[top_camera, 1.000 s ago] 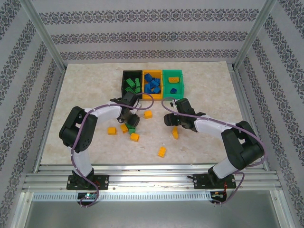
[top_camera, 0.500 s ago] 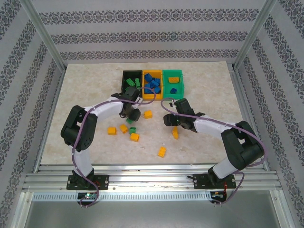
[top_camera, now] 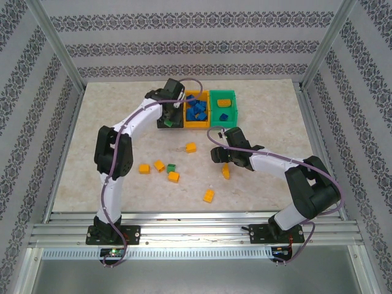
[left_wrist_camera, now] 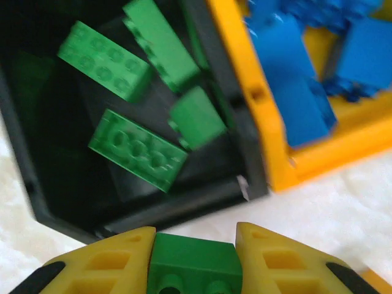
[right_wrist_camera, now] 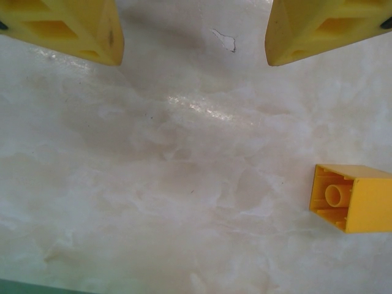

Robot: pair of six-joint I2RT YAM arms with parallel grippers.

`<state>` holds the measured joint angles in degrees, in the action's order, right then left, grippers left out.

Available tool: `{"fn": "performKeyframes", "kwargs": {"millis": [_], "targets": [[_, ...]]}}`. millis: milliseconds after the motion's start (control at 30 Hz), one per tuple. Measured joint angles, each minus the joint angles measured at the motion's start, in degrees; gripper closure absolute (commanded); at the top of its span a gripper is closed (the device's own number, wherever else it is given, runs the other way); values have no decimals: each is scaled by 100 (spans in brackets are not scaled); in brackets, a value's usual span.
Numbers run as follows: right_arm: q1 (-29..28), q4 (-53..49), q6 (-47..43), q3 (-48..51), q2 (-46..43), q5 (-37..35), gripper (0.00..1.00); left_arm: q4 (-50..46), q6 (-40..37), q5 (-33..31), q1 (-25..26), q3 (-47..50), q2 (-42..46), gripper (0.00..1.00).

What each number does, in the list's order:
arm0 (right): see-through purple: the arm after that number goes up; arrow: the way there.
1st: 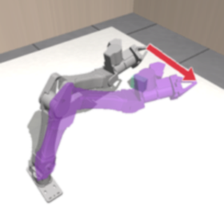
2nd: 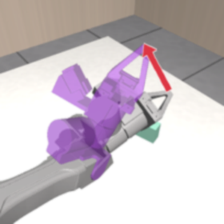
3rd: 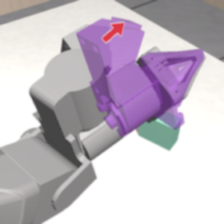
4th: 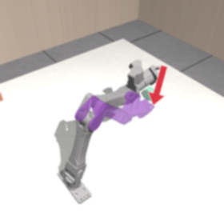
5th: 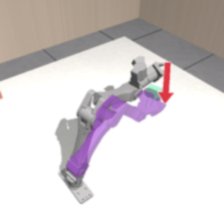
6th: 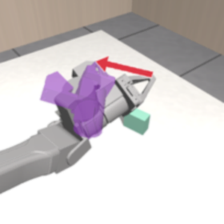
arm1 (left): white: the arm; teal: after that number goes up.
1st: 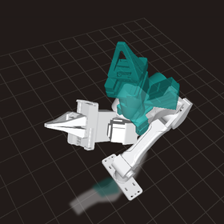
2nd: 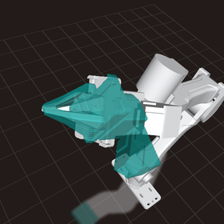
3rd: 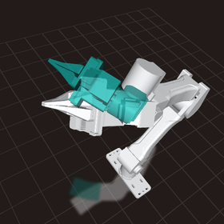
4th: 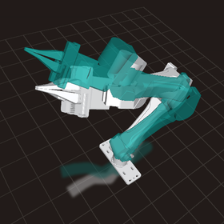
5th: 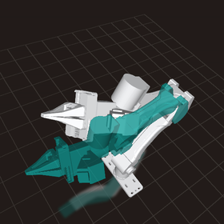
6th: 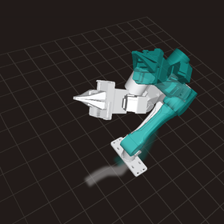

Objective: Sort the legos into containers by color
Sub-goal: Place the lego in the container.

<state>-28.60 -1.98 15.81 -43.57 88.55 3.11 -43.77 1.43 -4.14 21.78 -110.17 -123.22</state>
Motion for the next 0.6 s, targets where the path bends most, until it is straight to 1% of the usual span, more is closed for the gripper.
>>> {"fn": "performKeyframes", "kwargs": {"millis": [67, 200, 300, 367, 467, 600], "targets": [[-17, -2, -22, 0, -20, -35, 37, -116, -37, -192, -146, -470, -249, 68], [-35, -35, -81, -15, -33, -59, 37, -243, -118, -411, -374, -1283, -678, 65], [-55, -42, -85, -20, -42, -74, 37, -297, -133, -428, -494, -1904, -1034, 55], [-59, -46, -85, -22, -44, -74, 37, -389, -133, -420, -542, -2323, -1274, 44], [-122, -66, -85, -28, -44, -79, 37, -542, -98, -358, -557, -2614, -1434, 39], [-203, -101, -103, -85, -42, -76, 37, -597, -31, -153, -557, -2538, -1392, 37]]}}
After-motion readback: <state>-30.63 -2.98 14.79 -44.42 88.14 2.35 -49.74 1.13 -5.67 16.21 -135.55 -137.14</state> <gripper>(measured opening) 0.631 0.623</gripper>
